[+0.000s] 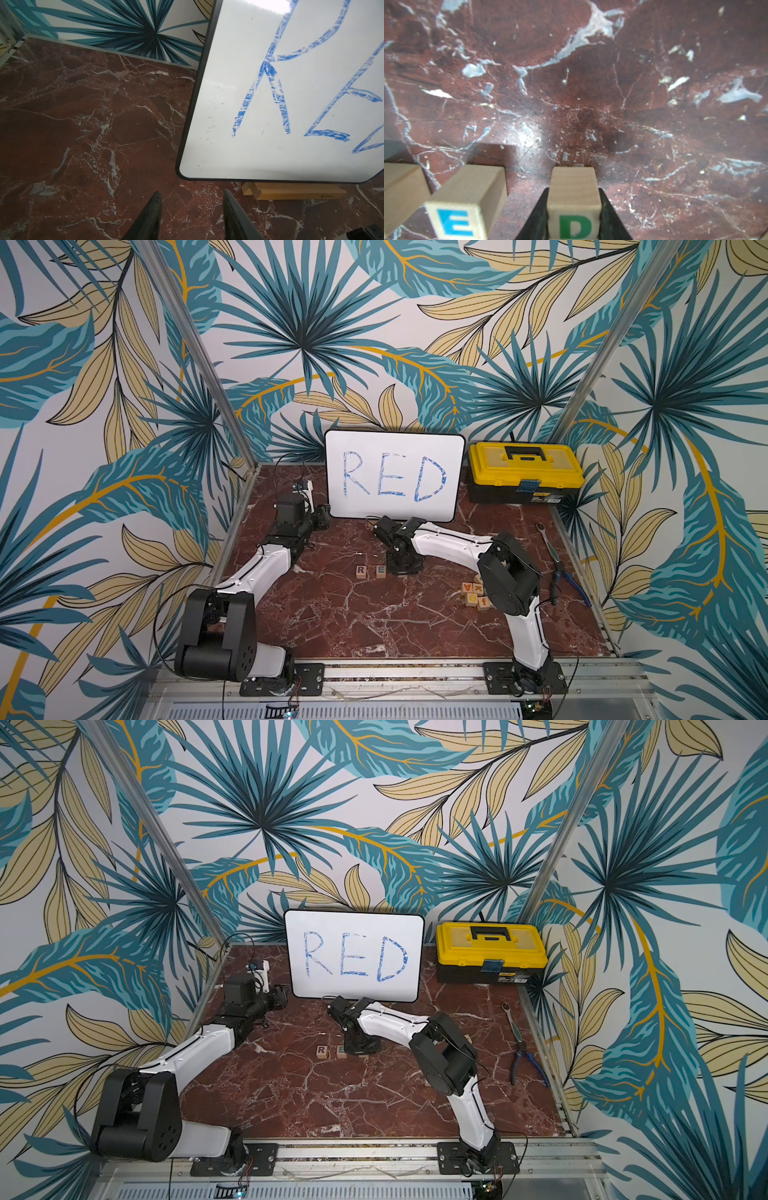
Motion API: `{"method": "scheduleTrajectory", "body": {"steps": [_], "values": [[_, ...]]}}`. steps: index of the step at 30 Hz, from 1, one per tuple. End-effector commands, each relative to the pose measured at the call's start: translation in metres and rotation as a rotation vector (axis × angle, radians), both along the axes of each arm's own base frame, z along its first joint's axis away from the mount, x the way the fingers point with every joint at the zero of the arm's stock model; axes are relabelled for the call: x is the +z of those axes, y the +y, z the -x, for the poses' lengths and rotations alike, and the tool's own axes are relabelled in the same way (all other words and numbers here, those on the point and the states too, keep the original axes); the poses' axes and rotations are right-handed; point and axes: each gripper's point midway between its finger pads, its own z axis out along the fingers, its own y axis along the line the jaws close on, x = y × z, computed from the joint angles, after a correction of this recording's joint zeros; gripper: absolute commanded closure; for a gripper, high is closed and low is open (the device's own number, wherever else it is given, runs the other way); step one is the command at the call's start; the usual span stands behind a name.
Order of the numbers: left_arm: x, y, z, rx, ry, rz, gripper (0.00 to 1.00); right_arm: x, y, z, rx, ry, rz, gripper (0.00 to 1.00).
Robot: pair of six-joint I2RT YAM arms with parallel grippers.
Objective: Assemble the uppercase word "red" with letter blocks
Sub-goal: Place the letter block at the center of the board.
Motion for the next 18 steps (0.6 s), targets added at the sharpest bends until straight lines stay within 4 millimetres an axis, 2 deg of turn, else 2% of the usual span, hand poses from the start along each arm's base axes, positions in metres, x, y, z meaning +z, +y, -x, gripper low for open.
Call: {"method": "scheduleTrajectory", "body": {"steps": [1, 18], "values": [[0.0002, 0.0046, 0.0039, 0.007, -0.013, -0.002, 0.52, -0.0043, -0.0004, 0.0016, 0.011, 0.018, 0.014, 0.66], [0.0008, 0.0044, 0.0034, 0.006, -0.015, -0.003, 0.52, -0.0035, -0.0015, 0.0033, 0.010, 0.021, 0.013, 0.64]]}}
